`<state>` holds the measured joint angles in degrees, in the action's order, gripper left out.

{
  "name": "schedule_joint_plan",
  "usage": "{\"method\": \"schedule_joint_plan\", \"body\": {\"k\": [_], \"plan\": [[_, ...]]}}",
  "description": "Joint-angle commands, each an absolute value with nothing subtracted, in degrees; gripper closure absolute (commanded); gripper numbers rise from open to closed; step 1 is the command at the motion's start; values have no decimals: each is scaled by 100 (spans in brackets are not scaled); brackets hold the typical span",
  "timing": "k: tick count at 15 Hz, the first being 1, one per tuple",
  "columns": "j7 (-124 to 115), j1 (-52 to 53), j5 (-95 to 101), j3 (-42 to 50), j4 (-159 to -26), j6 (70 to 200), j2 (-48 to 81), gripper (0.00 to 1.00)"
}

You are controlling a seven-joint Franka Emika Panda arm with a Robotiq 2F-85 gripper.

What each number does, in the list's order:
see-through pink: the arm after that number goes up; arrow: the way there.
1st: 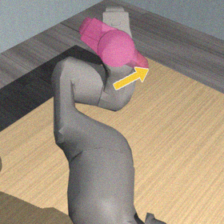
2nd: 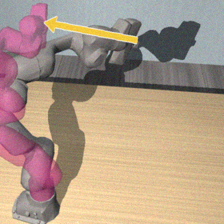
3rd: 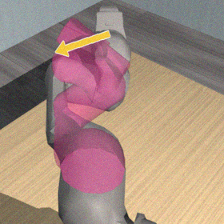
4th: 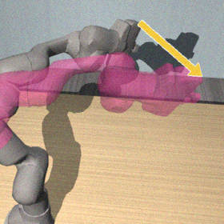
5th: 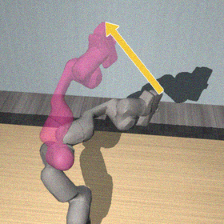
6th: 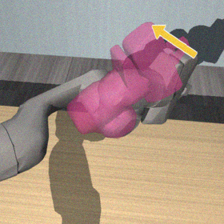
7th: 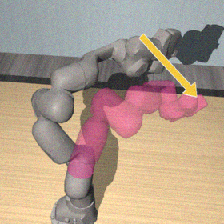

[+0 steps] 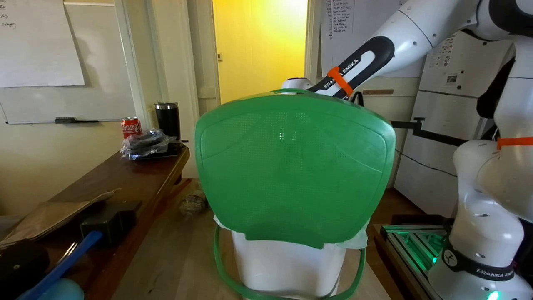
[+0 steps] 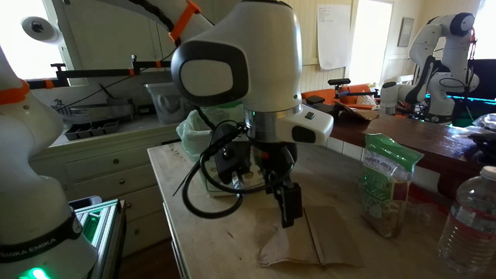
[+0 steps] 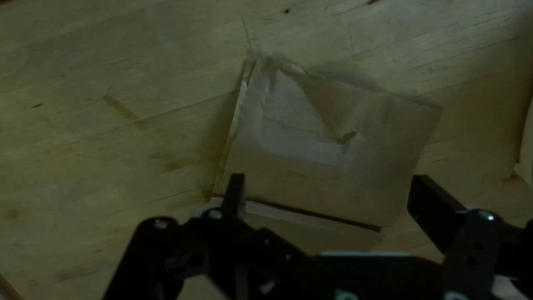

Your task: Wipe the table with the tissue, then throw it in the bin, and finally close the bin

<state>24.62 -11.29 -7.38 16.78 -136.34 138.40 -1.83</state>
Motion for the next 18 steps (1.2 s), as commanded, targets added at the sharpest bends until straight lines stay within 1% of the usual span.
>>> {"method": "schedule_joint_plan", "body": {"k": [1, 10, 18], "plan": [[2074, -1202, -851, 1554, -13665, 14213, 114, 0], [880, -1323, -1354, 1435, -13472, 14877, 851, 0], [-218, -1382, -1668, 1317, -13004, 14856, 1289, 0]]}}
